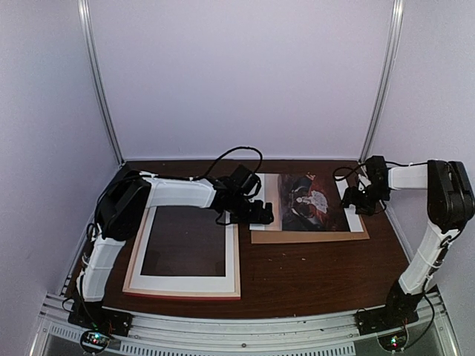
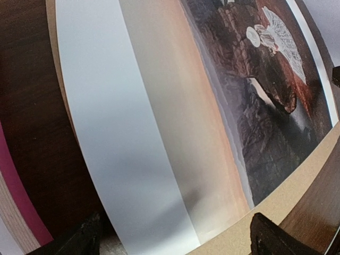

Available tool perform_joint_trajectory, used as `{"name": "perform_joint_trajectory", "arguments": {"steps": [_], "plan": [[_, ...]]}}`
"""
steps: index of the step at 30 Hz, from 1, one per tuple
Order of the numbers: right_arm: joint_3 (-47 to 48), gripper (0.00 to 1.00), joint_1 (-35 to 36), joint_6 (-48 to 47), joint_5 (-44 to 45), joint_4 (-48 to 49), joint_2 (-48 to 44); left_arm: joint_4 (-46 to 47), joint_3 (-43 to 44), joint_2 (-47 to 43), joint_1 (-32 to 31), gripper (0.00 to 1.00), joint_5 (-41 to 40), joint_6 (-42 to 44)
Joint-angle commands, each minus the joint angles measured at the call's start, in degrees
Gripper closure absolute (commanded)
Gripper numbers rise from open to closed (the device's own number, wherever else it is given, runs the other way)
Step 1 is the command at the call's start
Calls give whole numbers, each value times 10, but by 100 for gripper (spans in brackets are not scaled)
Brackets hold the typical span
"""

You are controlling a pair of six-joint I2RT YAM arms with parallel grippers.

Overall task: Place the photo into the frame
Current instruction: Pick up the photo from the backboard.

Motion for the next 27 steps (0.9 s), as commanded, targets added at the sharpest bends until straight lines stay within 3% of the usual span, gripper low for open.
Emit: {"name": "perform_joint_trajectory", "arguments": {"steps": [1, 13, 27], "plan": [[-9, 27, -1, -6, 13, -3, 8, -69, 1, -14, -1, 2, -10, -3], [-25, 27, -1, -28, 85, -37, -42, -85, 7, -6, -1, 2, -9, 14], [-29, 26, -1, -30, 68, -25, 0, -80, 8, 5, 2, 2, 4, 13]]}}
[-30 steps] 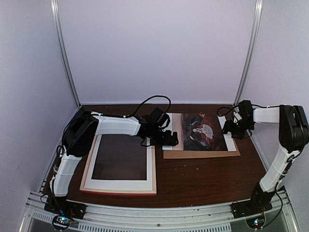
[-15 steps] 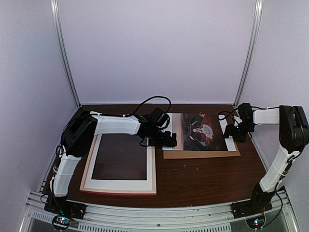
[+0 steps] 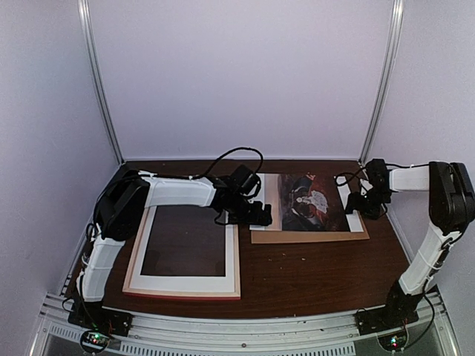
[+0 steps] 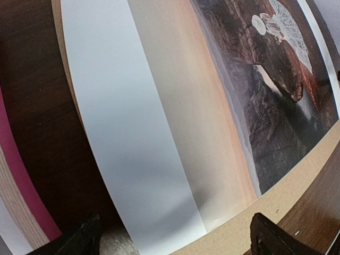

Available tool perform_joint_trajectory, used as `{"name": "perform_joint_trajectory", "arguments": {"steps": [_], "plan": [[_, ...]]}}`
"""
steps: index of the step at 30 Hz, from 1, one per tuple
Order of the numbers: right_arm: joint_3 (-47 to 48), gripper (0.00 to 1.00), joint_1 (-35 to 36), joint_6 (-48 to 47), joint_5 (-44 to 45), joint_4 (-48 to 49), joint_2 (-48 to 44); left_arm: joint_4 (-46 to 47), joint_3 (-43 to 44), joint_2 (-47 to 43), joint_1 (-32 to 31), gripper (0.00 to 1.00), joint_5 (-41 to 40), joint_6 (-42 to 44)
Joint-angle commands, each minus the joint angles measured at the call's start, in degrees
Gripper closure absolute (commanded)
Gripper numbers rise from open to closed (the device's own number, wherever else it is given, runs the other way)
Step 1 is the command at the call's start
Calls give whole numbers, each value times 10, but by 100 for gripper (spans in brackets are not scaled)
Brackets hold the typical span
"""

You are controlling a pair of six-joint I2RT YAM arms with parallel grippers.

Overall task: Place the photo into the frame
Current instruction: Pick up the photo from the backboard.

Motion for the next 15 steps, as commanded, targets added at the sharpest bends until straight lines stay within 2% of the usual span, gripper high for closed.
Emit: {"name": "perform_joint_trajectory", "arguments": {"steps": [1, 8, 15], "plan": [[-9, 26, -1, -4, 0, 5, 15, -38, 0, 9, 2, 2, 6, 3], [-11, 27, -1, -3, -7, 7, 23, -38, -8, 9, 9, 2, 14, -6], [-27, 27, -1, 6, -52, 31, 17, 2, -38, 6, 25, 2, 65, -39]]}}
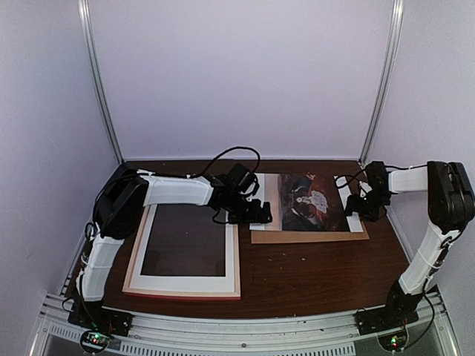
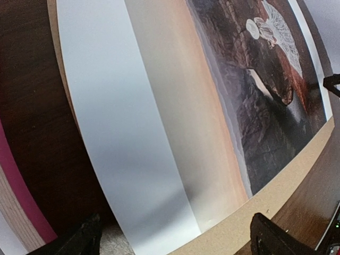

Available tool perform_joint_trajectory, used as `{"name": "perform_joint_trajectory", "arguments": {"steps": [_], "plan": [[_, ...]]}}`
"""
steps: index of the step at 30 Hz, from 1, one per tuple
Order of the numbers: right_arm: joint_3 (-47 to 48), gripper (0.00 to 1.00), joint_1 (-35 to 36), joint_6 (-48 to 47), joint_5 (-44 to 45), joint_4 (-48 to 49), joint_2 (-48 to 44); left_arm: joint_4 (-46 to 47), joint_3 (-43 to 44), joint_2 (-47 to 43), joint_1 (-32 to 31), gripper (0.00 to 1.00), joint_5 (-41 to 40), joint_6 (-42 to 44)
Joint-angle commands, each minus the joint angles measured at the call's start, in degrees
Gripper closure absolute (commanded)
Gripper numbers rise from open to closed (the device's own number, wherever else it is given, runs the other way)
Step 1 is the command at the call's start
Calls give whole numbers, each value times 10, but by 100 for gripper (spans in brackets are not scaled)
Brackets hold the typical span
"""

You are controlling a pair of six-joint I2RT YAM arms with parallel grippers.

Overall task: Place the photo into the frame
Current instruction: Pick up the photo from the backboard.

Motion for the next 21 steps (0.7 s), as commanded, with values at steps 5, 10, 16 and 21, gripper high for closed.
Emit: {"name": "perform_joint_trajectory", "arguments": {"steps": [5, 10, 16, 21], "plan": [[-30, 27, 0, 19, -80, 40, 6, -2, -38, 5, 14, 2, 48, -50], [-43, 28, 0, 30, -100, 55, 3, 10, -49, -4, 17, 2, 52, -65], [-60, 28, 1, 36, -109, 65, -9, 43, -64, -15, 24, 2, 79, -92], [-66, 28, 1, 39, -113, 69, -11, 60, -73, -30, 25, 2, 80, -98]]}}
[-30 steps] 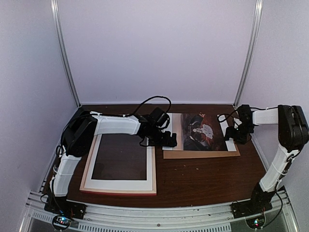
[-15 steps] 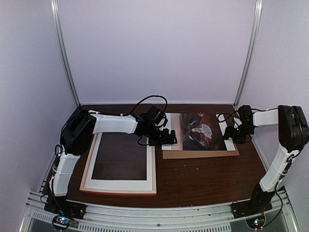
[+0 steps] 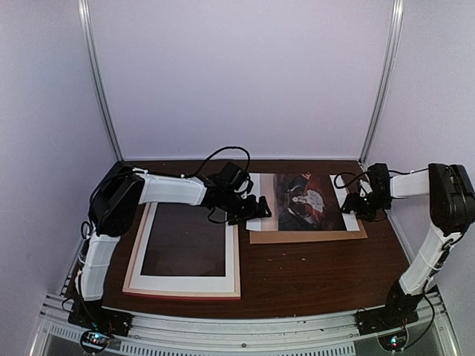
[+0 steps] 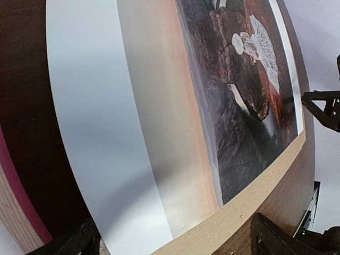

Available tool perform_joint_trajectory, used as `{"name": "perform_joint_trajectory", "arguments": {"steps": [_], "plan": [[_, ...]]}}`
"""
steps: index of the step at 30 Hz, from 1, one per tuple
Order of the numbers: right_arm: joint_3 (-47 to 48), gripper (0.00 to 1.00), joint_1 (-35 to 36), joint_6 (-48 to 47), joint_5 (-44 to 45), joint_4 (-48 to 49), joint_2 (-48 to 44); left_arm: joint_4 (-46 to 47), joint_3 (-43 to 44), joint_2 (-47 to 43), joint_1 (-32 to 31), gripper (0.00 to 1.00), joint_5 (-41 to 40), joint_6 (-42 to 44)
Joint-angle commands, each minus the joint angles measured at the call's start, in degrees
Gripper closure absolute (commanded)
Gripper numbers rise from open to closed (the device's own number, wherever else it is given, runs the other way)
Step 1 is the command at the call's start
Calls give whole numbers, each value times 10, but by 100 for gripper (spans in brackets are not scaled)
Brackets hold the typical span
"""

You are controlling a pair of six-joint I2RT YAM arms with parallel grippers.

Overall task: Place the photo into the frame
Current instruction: Pick up the photo from the backboard.

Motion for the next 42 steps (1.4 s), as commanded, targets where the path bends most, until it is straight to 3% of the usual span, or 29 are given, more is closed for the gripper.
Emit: {"name": "perform_joint_trajectory", "arguments": {"steps": [1, 13, 21, 42], "plan": [[-24, 28, 8, 18, -47, -19, 4, -7, -28, -14, 5, 3, 14, -20], [-22, 28, 12, 19, -47, -20, 5, 61, -55, -47, 15, 14, 43, -37], [-19, 28, 13, 14, -45, -25, 8, 125, -70, -50, 21, 31, 80, -61], [-16, 28, 13, 12, -44, -28, 10, 96, -46, -37, 21, 38, 78, -65]]}}
